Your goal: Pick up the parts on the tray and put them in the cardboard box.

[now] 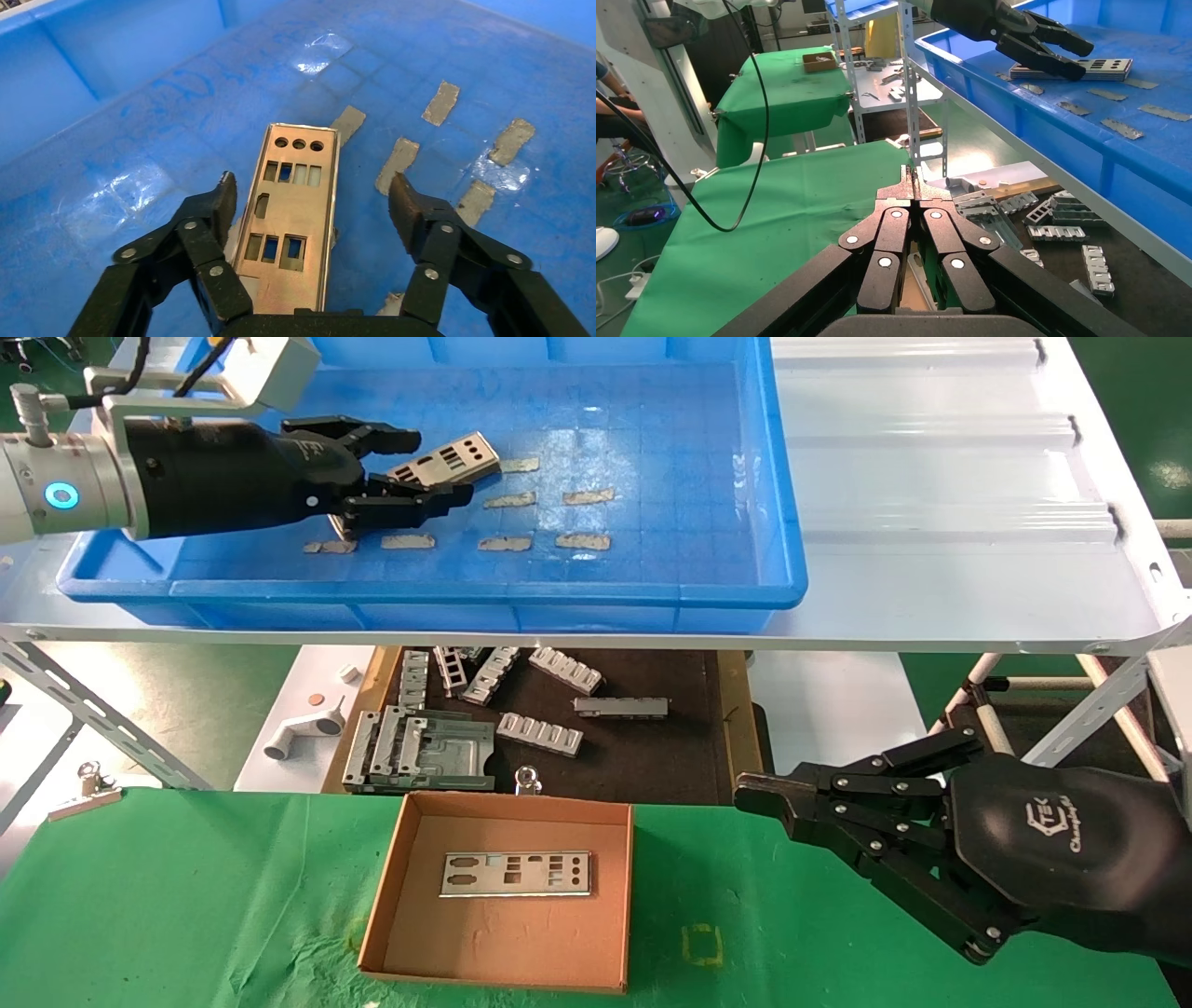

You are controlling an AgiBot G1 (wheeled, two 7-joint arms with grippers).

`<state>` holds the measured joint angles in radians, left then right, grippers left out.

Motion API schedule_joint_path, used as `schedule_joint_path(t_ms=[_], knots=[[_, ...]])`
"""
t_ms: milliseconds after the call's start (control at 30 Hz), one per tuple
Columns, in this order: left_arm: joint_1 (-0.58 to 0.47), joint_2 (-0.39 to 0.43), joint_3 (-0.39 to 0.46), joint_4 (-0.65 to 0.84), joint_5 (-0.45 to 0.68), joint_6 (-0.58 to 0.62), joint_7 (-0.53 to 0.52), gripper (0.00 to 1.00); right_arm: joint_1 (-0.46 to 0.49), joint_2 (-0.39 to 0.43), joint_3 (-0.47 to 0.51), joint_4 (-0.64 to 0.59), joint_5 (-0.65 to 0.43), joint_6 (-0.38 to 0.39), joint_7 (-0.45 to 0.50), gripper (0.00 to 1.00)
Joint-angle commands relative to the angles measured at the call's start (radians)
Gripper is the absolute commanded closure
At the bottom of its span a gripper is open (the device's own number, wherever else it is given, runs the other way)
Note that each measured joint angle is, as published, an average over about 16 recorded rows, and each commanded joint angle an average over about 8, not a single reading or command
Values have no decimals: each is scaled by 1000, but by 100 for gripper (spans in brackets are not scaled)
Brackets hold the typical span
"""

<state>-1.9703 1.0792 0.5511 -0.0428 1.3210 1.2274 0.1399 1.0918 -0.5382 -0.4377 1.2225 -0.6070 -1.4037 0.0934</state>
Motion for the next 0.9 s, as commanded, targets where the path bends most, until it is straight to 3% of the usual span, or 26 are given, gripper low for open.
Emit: schedule_joint_path(t_ms=[33,900], knots=[[-1,2,0,7,1,-4,3,100,0,0,0,0,0,0,0,100],[-24,-6,-8,24,-11,15,33,100,0,0,0,0,0,0,0,100]])
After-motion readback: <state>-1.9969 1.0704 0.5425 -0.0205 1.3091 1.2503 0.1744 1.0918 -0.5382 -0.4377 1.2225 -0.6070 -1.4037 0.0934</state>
